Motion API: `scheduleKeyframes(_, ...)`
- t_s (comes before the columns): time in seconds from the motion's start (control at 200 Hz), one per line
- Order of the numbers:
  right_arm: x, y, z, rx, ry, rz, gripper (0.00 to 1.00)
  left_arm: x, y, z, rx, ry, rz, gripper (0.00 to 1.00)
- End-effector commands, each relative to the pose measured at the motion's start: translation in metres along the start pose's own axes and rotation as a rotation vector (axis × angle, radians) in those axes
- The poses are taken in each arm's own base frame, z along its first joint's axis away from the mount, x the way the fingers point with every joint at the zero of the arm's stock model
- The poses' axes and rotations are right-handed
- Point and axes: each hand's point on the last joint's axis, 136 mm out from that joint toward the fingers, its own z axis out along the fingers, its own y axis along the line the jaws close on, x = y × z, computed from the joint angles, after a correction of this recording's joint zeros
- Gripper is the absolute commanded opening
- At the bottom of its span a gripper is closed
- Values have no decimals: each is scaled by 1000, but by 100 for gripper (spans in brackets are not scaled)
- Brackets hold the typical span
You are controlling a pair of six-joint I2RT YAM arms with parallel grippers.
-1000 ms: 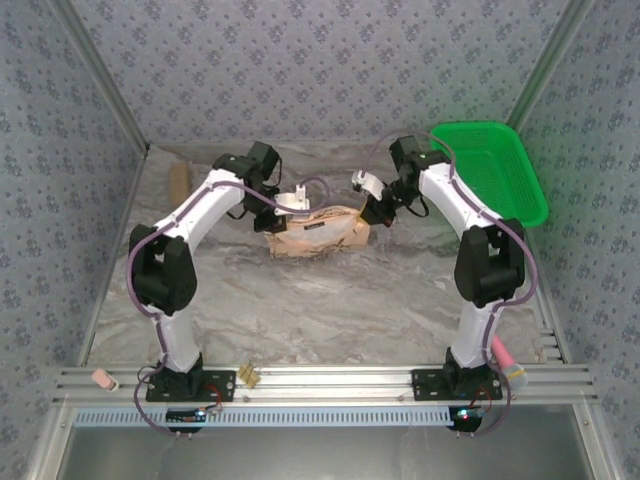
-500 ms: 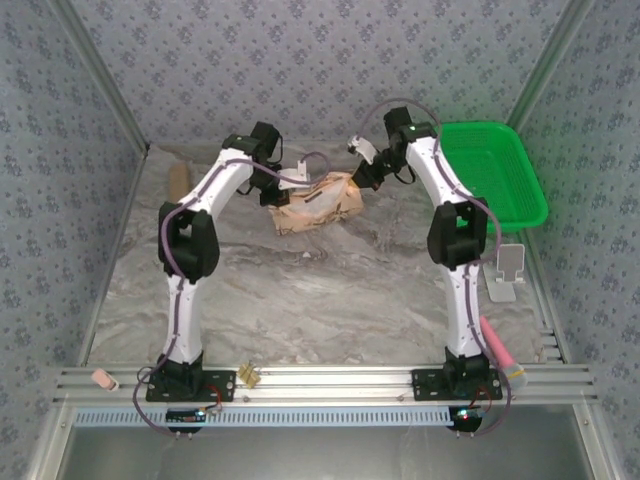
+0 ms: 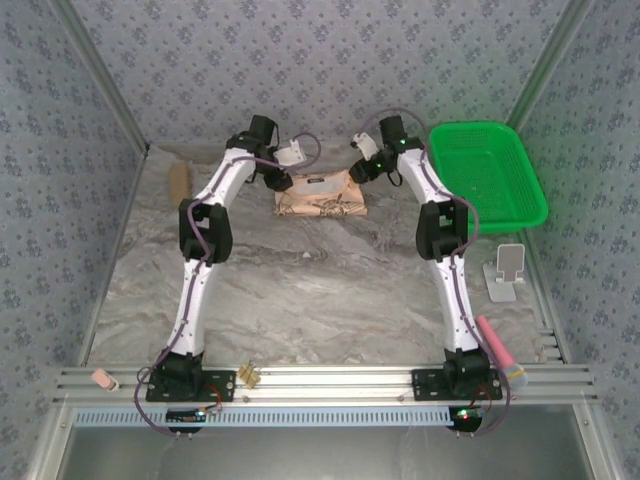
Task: Fold the inside-out t-shirt
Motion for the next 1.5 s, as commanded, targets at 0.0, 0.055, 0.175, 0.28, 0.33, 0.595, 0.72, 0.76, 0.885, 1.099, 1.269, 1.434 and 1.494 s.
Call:
scheduleKeyframes(0.0,-35,-64,-21,343,-115,182,51,-19,73,-32,-327,-40,-186,100)
scheduleKeyframes(0.055,-38,-78,-36,400,-141,284,52,-21,91,-55,-426,-38,-274,100)
scheduleKeyframes(0.175,-57,-75,-70,352,-212,398,55,-29,111,-113,-548,-64,-438,100)
scheduleKeyframes(0.28,-76,-46,-103,299,-240,349,61,-34,105,-163,-549,-92,-568,100)
scheduleKeyframes(0.33,-82,-31,-121,295,-256,316,69,-38,98,-187,-532,-117,-620,100)
scheduleKeyframes(0.595,-59,31,-210,407,-373,274,100,0,40,-252,-552,-188,-800,100)
scheduleKeyframes(0.72,-15,56,-234,498,-377,266,100,38,-5,-258,-560,-212,-775,100)
scheduleKeyframes(0.76,1,62,-241,526,-377,268,100,51,-18,-259,-567,-212,-773,100)
scheduleKeyframes(0.885,70,76,-254,610,-363,308,100,93,-57,-245,-577,-200,-777,100)
scheduleKeyframes(1.099,160,82,-262,693,-342,333,100,153,-110,-214,-675,-347,-750,100)
scheduleKeyframes(1.269,200,65,-252,744,-356,340,100,182,-112,-184,-673,-330,-755,100)
scheduleKeyframes(1.434,200,46,-237,700,-416,267,100,189,-88,-180,-697,-397,-773,100)
scheduleKeyframes(1.494,199,36,-233,704,-460,260,100,207,-78,-177,-701,-426,-860,100)
